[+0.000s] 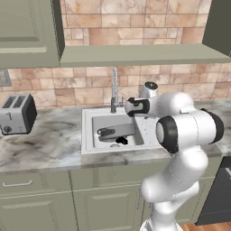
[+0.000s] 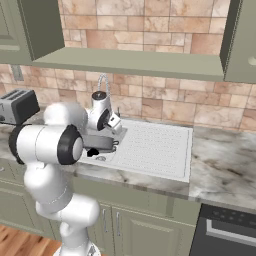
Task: Move the pot and pan from the stove into the sink.
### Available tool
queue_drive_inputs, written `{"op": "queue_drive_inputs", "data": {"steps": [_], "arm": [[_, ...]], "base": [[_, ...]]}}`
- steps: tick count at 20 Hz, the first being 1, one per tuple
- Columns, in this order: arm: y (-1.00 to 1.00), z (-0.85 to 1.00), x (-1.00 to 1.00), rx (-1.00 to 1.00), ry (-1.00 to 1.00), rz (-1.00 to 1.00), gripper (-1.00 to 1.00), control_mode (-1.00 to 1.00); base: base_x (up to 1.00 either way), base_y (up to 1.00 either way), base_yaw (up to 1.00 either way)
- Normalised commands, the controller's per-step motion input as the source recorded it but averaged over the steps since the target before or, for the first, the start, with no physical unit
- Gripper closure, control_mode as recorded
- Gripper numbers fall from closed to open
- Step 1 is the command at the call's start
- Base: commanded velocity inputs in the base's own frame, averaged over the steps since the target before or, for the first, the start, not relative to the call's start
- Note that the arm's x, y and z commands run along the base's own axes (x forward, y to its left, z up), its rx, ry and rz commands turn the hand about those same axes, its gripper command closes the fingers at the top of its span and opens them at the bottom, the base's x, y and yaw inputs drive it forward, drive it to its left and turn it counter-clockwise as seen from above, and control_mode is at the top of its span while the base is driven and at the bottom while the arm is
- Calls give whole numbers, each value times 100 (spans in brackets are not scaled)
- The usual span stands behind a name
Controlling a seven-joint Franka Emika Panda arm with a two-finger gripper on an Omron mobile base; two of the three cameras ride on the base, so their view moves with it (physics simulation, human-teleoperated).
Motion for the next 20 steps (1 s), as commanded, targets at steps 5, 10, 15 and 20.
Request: {"op": "queue_drive_inputs", "data": {"steps": [5,10,15,20], "arm": [[-8,47,-65,1,8,3,-100,-100],[-4,47,-76,0,11,7,-100,-100],[-4,39,-98,0,3,13,-100,-100],[-12,34,-83,0,-14,15,-100,-100]], "base": [[0,0,0],[0,0,0],[0,0,0],[0,0,0]]}}
